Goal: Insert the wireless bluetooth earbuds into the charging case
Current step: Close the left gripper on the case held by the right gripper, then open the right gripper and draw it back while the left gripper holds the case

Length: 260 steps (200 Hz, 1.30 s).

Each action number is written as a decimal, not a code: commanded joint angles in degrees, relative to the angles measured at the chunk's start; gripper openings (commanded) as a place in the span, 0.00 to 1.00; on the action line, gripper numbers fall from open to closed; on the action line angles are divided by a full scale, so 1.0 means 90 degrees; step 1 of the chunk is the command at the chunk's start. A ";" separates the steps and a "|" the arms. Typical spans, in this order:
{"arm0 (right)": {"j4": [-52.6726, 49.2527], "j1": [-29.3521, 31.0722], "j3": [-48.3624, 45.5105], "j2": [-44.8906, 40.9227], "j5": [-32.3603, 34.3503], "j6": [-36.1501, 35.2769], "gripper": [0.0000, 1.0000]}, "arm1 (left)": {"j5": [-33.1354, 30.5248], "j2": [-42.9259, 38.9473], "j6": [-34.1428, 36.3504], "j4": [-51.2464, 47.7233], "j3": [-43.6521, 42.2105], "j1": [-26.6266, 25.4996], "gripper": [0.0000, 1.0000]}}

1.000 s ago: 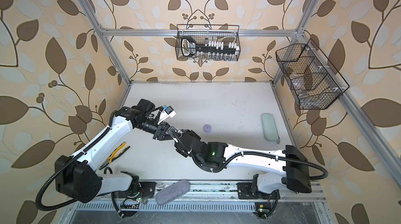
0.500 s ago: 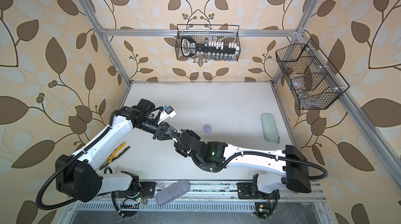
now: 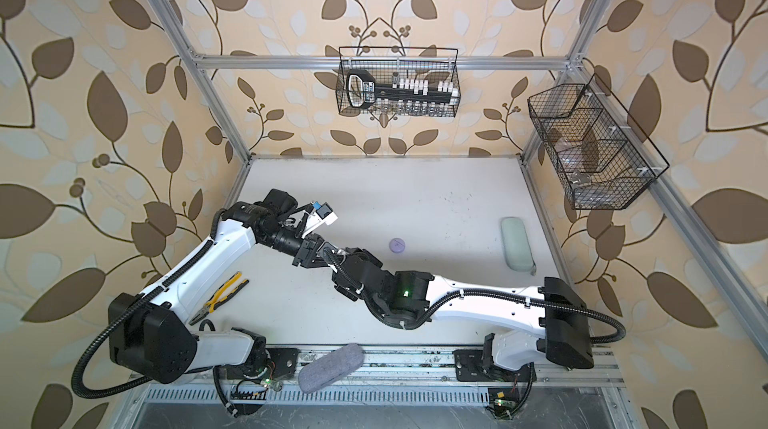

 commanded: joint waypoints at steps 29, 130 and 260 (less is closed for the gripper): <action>0.0172 -0.0057 0.0189 0.0110 -0.0115 -0.0038 0.36 | 0.0603 -0.0057 0.0419 -0.0387 0.0250 -0.0113 0.20; 0.0075 -0.0052 -0.0170 -0.0410 0.0223 0.0214 0.79 | 0.0385 -0.0123 0.0374 -0.0029 0.0193 -0.0113 0.11; -0.0769 -0.0353 -0.1214 -0.2227 0.0517 0.2027 0.87 | -0.0688 -0.0462 -0.0355 0.3058 -0.1030 -0.0296 0.07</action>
